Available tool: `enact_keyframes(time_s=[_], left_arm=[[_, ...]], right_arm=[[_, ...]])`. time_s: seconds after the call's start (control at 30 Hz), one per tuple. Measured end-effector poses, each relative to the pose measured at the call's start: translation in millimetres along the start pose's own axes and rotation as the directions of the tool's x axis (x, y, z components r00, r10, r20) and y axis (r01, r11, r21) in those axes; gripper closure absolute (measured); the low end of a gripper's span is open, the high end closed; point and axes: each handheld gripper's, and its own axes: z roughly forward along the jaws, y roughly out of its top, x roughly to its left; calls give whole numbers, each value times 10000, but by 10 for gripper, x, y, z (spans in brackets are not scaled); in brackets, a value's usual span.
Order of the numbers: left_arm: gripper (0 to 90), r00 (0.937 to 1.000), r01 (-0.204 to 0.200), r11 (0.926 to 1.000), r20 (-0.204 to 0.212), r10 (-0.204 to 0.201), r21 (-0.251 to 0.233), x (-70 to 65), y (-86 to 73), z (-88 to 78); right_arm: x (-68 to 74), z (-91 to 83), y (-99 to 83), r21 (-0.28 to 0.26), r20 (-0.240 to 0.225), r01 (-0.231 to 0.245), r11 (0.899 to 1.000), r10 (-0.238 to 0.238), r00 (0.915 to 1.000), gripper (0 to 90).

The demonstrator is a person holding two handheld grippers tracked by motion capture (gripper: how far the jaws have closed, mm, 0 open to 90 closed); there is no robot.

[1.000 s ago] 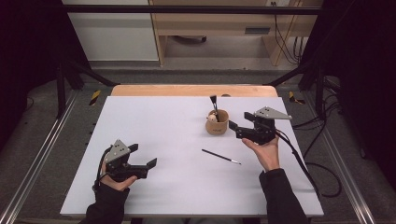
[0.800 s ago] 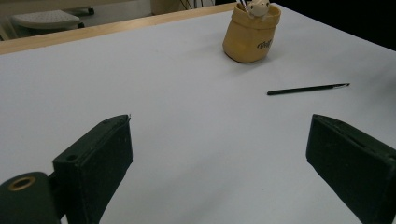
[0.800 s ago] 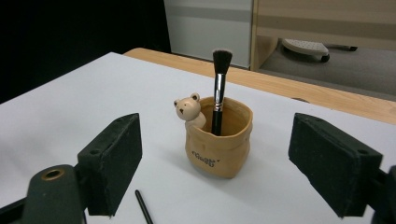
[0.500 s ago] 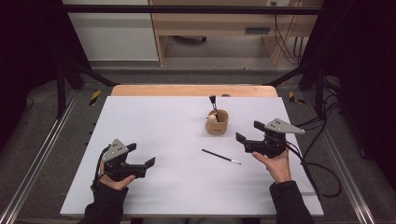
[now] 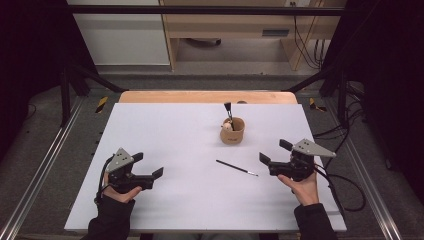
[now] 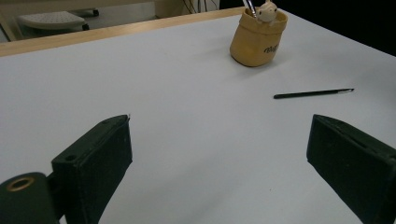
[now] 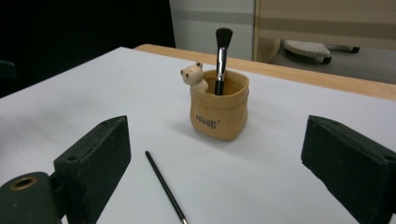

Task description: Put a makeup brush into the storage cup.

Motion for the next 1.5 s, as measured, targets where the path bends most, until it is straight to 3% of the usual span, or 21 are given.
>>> enact_keyframes(time_s=[0.37,0.93,1.27,1.5], left_arm=[[60,10000,37,9999,-4,-37,-125,8,8,-20],[60,10000,-56,10000,6,56,-44,26,1,-19],[60,9997,-225,9997,55,224,98,24,-4,-4],[60,9996,-272,9995,22,271,139,41,0,-11]], right_arm=[[-35,-138,-147,311,373,-90,9995,78,9993,42],[-12,-156,-132,387,365,-44,9992,30,9993,54],[49,-106,-72,809,251,314,9962,-335,9991,77],[162,13,12,1381,-121,693,9880,-682,9976,103]])
